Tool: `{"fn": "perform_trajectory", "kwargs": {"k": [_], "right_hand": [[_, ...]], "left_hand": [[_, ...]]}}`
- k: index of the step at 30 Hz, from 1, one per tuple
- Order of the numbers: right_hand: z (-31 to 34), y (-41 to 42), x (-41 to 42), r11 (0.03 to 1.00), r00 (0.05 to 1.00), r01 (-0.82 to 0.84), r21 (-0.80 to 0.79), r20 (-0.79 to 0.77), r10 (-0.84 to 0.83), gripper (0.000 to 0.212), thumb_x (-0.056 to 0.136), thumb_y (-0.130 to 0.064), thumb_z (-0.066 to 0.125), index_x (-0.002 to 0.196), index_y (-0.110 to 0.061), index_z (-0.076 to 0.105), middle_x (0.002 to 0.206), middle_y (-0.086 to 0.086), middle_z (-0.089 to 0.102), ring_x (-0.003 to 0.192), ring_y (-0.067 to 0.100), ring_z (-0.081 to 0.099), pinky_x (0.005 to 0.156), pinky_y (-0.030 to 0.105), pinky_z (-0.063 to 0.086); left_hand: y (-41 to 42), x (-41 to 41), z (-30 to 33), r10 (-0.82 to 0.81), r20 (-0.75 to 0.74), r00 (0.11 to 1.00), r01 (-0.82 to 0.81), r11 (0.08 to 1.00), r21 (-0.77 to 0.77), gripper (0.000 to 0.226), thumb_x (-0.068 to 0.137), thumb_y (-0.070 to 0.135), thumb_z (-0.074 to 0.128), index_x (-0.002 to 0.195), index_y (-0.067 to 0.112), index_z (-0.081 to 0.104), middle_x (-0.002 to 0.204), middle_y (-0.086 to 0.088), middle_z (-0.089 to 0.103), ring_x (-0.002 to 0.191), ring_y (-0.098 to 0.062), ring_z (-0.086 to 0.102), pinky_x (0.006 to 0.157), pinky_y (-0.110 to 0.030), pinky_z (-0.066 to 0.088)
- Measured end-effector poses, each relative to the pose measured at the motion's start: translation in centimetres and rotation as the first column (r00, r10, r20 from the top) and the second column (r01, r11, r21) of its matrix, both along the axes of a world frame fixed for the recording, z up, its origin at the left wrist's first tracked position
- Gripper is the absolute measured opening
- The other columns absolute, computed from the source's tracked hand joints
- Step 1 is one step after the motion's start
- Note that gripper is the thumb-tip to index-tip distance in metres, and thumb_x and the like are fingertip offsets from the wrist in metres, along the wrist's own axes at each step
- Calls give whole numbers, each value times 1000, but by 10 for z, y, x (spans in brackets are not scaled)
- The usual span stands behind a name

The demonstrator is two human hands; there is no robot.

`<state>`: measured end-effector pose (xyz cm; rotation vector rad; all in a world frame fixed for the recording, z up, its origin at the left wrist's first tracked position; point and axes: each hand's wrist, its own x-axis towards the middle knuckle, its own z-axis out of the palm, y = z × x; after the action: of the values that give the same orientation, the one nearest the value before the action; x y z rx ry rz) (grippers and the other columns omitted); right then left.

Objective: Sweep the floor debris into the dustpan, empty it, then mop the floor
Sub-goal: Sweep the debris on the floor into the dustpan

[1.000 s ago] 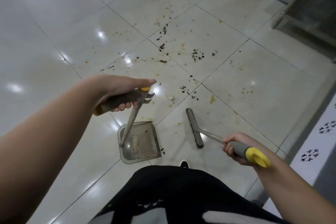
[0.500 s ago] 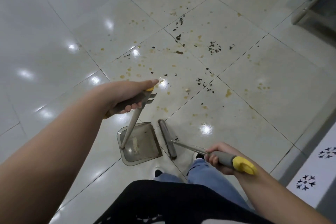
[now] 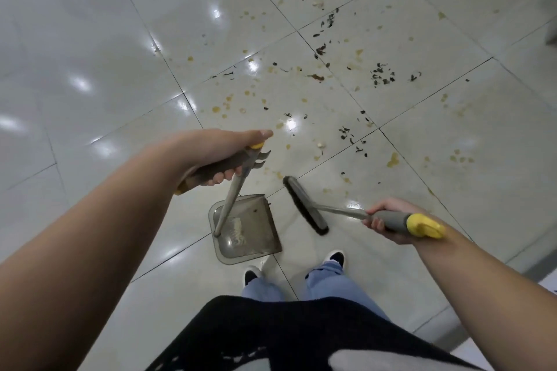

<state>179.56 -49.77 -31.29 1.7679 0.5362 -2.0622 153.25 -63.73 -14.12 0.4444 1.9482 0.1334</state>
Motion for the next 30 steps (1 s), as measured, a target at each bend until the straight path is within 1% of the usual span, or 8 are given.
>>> {"fn": "perform_trajectory", "kwargs": {"k": [3,7,11,16,20,24,28,30], "right_hand": [[0,33,11,998,1000,-24,63,21,22,28,97,-9,37,74,3,47,40,10,50,20,9,42,25,10,35],[-2,54,23,949,985,-171,264,74,157,18,92,3,44,74,4,46,62,15,48,20,11,41,28,11,36],[10,71,30,915,980,-198,352,70,185,8,89,6,49,82,3,50,65,15,47,27,14,43,31,14,39],[27,58,42,982,998,-56,180,-23,62,14,93,1,41,81,-1,46,67,13,43,23,10,41,27,10,34],[14,15,47,987,997,65,144,-40,-60,14,93,3,44,81,-3,47,69,15,46,23,10,42,27,10,34],[4,-19,41,969,984,178,169,-29,-176,6,91,5,46,86,6,49,69,17,49,24,12,43,29,13,37],[11,-11,57,912,924,383,150,-42,-381,21,95,-3,42,76,3,47,52,12,47,22,11,42,27,11,36],[19,-4,71,873,888,458,166,-41,-458,25,96,-5,41,73,1,47,51,10,45,22,11,41,26,10,35]], "left_hand": [[20,10,-1,-12,-9,1000,12,1000,-22,65,74,75,44,64,11,54,41,3,45,34,-11,38,40,-17,34],[41,18,-3,3,0,1000,-3,999,-42,63,73,74,47,65,11,52,39,4,44,33,-11,37,37,-16,33],[58,21,-4,15,21,1000,-14,999,-46,60,73,72,52,64,13,53,38,6,43,32,-9,35,31,-17,31],[74,26,-7,25,-21,999,-25,1000,2,63,67,76,52,55,14,54,36,6,40,28,-10,33,32,-13,29],[69,19,-5,32,-15,999,-32,999,43,66,72,76,48,61,11,54,36,4,42,29,-9,34,32,-13,30],[61,4,5,-73,-1,997,73,995,67,67,75,75,44,67,9,55,43,3,45,32,-9,38,35,-17,34],[72,-3,14,-166,17,986,163,980,113,68,77,75,39,71,9,55,50,0,46,36,-11,40,41,-19,36],[82,-4,17,-204,26,979,199,972,126,68,78,75,39,72,9,55,52,0,48,38,-11,42,42,-19,37]]}}
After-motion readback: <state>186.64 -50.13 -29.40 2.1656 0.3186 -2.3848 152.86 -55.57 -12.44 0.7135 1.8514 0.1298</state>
